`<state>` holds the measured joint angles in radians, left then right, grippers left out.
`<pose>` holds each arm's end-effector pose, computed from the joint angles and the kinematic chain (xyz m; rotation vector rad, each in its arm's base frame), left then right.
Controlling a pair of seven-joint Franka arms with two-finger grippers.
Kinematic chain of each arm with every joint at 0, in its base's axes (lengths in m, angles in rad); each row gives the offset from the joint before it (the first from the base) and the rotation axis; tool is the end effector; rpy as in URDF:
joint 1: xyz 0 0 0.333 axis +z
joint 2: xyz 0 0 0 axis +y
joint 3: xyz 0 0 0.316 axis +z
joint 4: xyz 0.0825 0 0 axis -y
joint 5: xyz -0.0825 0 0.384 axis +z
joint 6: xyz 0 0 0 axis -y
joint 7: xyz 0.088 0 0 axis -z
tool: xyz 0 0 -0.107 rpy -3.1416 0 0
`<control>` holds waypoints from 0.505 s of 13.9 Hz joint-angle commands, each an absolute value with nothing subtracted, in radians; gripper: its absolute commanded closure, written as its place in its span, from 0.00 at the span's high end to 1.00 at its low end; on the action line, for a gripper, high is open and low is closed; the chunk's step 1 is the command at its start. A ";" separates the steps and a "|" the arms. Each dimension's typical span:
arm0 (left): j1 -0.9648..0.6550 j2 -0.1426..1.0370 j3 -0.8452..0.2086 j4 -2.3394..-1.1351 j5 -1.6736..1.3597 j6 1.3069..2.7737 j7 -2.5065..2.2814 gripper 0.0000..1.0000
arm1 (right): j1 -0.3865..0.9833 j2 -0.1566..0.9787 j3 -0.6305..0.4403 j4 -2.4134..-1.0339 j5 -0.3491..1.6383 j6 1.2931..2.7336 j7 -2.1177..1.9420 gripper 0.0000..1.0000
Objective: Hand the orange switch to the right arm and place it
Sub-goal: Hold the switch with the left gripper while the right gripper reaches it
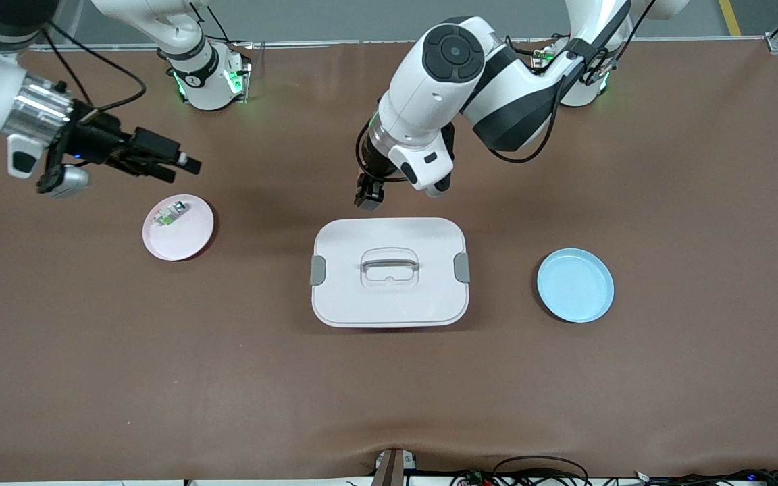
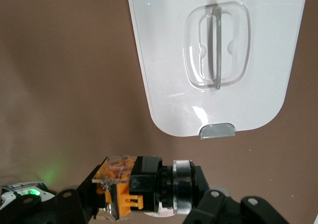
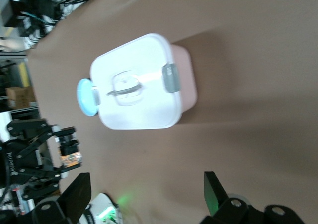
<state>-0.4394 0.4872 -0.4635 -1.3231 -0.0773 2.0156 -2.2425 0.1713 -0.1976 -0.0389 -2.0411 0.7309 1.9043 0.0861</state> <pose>0.4929 -0.5180 0.5052 2.1527 1.8852 -0.4022 0.4995 0.1139 0.5517 -2.4257 0.2202 0.0259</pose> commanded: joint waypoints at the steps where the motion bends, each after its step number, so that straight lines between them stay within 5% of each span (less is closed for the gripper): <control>1: -0.456 0.500 -0.449 -1.293 -0.086 2.017 -2.256 0.00 | 0.256 -0.247 -0.046 -2.118 0.804 2.020 0.094 1.00; 7: -0.456 0.502 -0.449 -1.282 -0.086 2.017 -2.256 0.00 | 0.464 -0.242 -0.046 -2.209 0.974 2.333 0.094 1.00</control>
<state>-0.4423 0.4886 -0.4589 -1.3130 -0.0773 2.0173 -2.2425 0.4067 -0.2172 -0.0353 -2.1702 0.9107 2.2564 0.0908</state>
